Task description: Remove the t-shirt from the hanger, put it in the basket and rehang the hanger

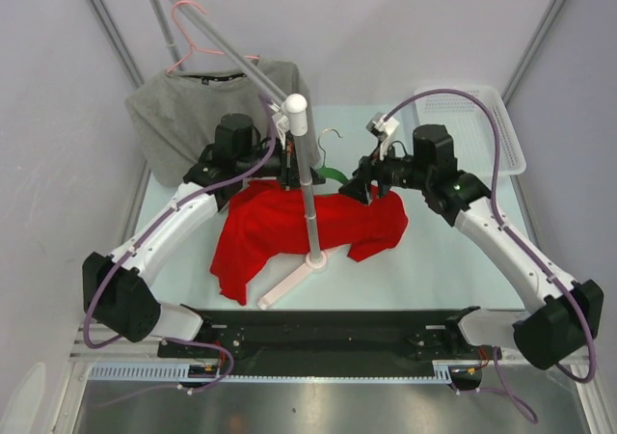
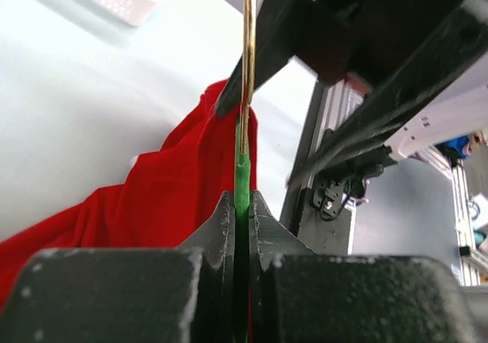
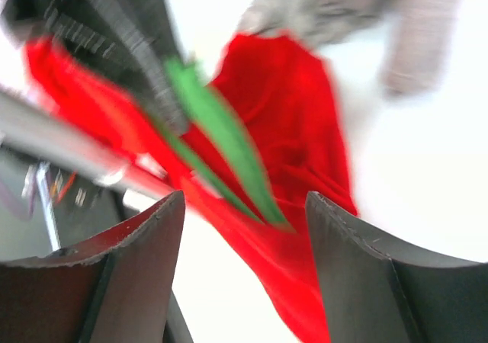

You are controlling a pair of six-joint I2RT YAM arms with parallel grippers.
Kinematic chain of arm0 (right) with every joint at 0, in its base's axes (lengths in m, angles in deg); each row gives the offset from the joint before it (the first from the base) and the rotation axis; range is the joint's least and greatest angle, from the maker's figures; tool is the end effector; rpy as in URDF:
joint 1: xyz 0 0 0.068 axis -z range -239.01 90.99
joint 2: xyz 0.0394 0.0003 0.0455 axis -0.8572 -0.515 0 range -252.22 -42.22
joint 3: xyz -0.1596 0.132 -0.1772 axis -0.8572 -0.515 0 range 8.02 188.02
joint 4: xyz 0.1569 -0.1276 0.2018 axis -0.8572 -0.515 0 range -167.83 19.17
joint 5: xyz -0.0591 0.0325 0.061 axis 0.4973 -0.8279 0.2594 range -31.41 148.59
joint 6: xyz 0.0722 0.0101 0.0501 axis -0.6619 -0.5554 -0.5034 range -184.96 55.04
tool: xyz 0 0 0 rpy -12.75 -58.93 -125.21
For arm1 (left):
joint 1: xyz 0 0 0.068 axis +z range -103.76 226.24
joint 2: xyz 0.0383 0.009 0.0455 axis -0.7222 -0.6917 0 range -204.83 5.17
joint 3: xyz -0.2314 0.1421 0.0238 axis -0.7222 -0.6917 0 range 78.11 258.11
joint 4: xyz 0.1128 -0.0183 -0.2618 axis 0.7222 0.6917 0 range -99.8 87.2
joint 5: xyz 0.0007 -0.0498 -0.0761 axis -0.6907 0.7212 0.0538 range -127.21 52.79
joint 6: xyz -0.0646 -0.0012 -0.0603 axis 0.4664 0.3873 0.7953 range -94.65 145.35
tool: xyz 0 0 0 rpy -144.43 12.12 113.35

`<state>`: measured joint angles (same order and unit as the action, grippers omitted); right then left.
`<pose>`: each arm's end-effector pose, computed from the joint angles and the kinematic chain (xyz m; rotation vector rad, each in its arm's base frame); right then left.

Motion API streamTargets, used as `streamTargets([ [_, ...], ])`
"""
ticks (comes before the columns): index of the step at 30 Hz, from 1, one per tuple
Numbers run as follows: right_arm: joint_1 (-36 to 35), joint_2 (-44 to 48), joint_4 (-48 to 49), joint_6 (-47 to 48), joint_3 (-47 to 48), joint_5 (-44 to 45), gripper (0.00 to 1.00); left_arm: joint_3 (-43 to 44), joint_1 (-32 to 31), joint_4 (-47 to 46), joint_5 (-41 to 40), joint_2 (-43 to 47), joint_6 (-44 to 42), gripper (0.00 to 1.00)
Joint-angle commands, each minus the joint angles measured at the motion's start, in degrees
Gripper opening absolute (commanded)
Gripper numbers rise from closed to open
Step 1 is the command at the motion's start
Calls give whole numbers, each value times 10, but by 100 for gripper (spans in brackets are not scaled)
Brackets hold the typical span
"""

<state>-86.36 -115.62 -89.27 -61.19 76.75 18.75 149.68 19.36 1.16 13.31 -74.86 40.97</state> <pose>0.2815 0.2023 0.3512 -0.9681 1.7446 0.9503 0.3007 -0.2204 0.3515 0.8188 1.8309 -1.3245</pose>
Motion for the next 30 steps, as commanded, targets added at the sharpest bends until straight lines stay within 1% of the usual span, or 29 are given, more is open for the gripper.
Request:
streamTargets([
  [1, 1, 52, 72, -157, -13, 179, 70, -19, -3, -35, -34, 41, 41, 0],
  [2, -5, 57, 66, -173, -13, 200, 69, -26, -3, -38, -42, 45, 49, 0],
  [3, -8, 69, 50, -194, -11, 259, 69, -30, -4, -48, -48, 49, 54, 0],
  [4, -9, 74, 41, -254, -11, 292, 70, -32, -3, -52, -56, 56, 57, 0],
  [6, -12, 88, 18, -331, -23, 367, 67, -44, -4, -73, -66, 64, 73, 0],
  [7, -13, 90, 11, -385, -27, 381, 65, -49, -3, -81, -71, 74, 78, 0],
  [8, -15, 92, 5, -412, -30, 389, 58, -59, -4, -88, -79, 80, 87, 0],
  [9, -27, 90, -7, -433, -33, 417, 56, -63, -3, -97, -84, 86, 88, 0],
  [10, -35, 88, -15, -470, -33, 431, 55, -66, -3, -101, -88, 91, 91, 0],
  [13, -67, 79, -29, -507, -20, 466, 52, -77, -3, -105, -111, 110, 88, 0],
  [14, -76, 76, -40, -537, -12, 483, 53, -78, -4, -103, -128, 120, 82, 0],
  [15, -84, 73, -52, -546, -7, 506, 53, -79, -3, -100, -132, 123, 79, 0],
  [16, -103, 72, -49, -545, -2, 513, 54, -79, -3, -98, -138, 127, 75, 0],
  [17, -111, 70, -40, -543, 0, 529, 56, -79, -3, -97, -144, 131, 69, 0],
  [19, -131, 68, -34, -546, 2, 542, 57, -78, -3, -87, -158, 136, 62, 0],
  [22, -152, 63, -20, -553, 0, 576, 62, -77, 0, -79, -165, 136, 56, 0],
  [25, -159, 45, -22, -552, 9, 591, 66, -78, 0, -79, -163, 134, 54, 0],
  [30, -184, 20, -31, -536, 41, 621, 68, -75, 0, -74, -166, 133, 48, 0],
])
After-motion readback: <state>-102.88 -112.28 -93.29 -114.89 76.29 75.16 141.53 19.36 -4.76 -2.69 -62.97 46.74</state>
